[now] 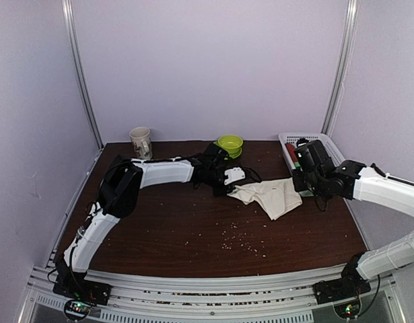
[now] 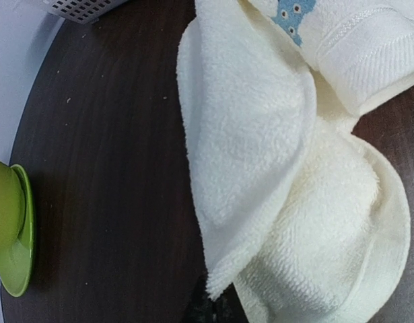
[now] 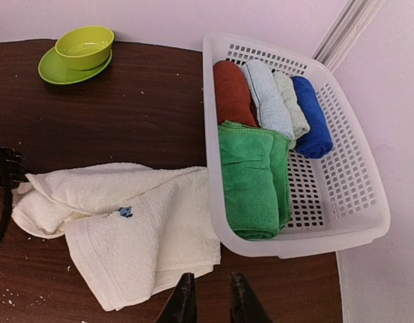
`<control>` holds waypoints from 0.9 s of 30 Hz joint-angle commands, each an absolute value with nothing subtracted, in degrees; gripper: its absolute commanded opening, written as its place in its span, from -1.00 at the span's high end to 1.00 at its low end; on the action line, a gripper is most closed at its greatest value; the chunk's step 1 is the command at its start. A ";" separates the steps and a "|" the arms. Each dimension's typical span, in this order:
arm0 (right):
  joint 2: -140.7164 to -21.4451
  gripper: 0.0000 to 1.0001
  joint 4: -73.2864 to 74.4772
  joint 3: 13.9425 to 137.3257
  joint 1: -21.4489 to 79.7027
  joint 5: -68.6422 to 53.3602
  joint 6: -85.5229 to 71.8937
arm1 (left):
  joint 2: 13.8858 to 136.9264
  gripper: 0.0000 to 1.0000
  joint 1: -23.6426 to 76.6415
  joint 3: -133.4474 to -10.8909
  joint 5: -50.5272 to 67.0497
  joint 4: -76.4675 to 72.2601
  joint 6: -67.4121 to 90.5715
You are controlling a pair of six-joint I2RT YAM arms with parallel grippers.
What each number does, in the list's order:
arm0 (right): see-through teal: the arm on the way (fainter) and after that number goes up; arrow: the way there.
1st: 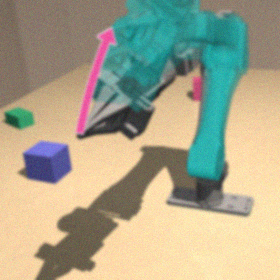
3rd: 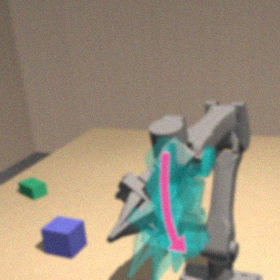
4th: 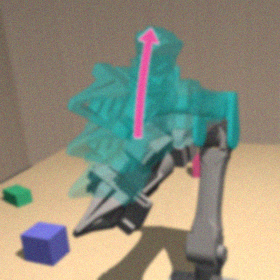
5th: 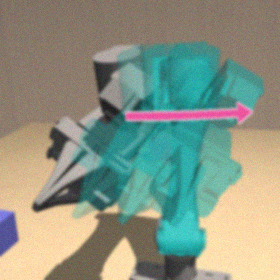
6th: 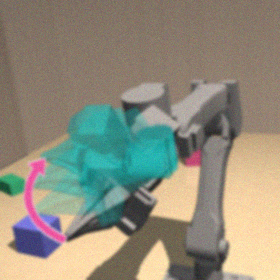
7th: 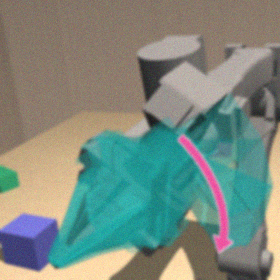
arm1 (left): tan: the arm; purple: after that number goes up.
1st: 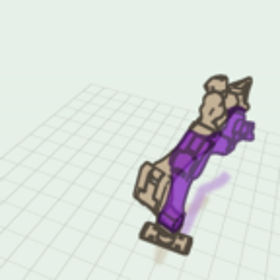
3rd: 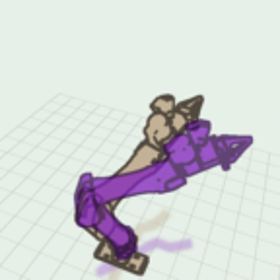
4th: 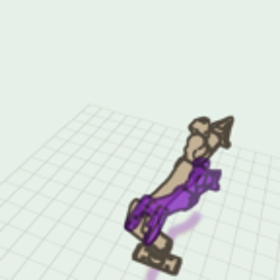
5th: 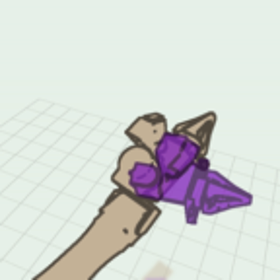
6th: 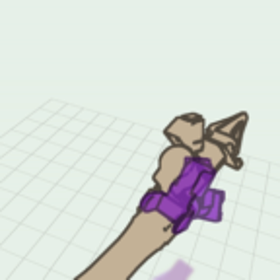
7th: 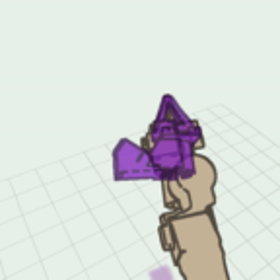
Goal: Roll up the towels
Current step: Move the towel to the center of the board.
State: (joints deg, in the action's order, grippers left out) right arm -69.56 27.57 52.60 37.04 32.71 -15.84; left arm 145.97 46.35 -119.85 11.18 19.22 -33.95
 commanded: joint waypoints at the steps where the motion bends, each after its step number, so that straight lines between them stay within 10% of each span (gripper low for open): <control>1: -70.09 0.63 24.31 50.72 38.08 28.24 -11.49 | 142.52 1.00 46.59 -121.58 9.49 20.31 -32.77; 14: -70.22 0.08 15.59 46.63 43.69 12.14 -1.98 | 106.31 1.00 44.10 -88.08 1.66 30.79 -33.11; 27: -102.16 0.09 0.93 58.48 60.84 15.67 9.59 | 89.86 1.00 33.72 -62.44 15.06 36.09 -36.26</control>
State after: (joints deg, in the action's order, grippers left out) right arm -93.36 4.10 50.57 57.76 12.01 5.52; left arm 93.91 36.88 -63.51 8.16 36.67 -34.04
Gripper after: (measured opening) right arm 0.466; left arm 0.009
